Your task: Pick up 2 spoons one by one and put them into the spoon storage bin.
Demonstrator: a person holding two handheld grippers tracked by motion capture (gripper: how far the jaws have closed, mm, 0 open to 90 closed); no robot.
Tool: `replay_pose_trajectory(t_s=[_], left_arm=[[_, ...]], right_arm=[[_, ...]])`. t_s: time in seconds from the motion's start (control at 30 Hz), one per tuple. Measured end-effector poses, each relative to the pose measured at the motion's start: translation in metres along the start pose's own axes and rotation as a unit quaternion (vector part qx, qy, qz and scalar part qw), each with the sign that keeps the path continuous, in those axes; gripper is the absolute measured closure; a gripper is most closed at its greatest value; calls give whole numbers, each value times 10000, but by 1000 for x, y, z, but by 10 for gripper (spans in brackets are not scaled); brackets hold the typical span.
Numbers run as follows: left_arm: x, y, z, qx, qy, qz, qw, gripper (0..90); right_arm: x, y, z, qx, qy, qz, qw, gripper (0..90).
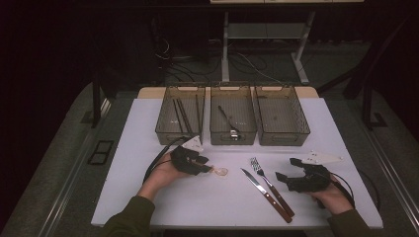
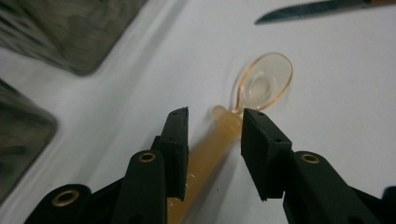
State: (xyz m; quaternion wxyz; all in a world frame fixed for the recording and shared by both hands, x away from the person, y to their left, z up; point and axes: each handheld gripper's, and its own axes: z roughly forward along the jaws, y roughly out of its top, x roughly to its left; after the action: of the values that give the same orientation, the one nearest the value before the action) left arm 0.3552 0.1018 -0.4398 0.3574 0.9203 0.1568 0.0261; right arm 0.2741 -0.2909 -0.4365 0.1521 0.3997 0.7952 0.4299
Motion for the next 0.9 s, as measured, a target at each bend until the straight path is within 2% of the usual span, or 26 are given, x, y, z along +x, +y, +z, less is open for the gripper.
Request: replay_pose_trajectory(t_s=[0.13,0.3,0.43,0.57,0.7,0.8,0.87,0.9], left_arm=[[0,0,0,74,-27,150,9999,610],[-4,3,0,252,32,158,9996,625],[-5,3,-4,262,-29,74,9996,666],[-8,0,-11,235,-237,126,9994,722],[-11,-5,-14,179,-375,352,9985,715],[-13,-6,-14,139,-356,648,9972,705],[-13,-8,-14,103,-350,706,9968,701],[-13,-8,-13,123,-261,730,9969,698]], right_arm=[[1,0,0,8,6,-1,10000,204],[0,0,0,0,4,-11,10000,204],[0,0,0,-11,11,0,10000,204],[0,0,0,-11,9,4,10000,204],[0,0,0,-8,9,0,10000,204],[0,0,0,-11,10,7,10000,204],[0,0,0,-5,8,-1,10000,204],[0,0,0,-4,13,2,10000,204]])
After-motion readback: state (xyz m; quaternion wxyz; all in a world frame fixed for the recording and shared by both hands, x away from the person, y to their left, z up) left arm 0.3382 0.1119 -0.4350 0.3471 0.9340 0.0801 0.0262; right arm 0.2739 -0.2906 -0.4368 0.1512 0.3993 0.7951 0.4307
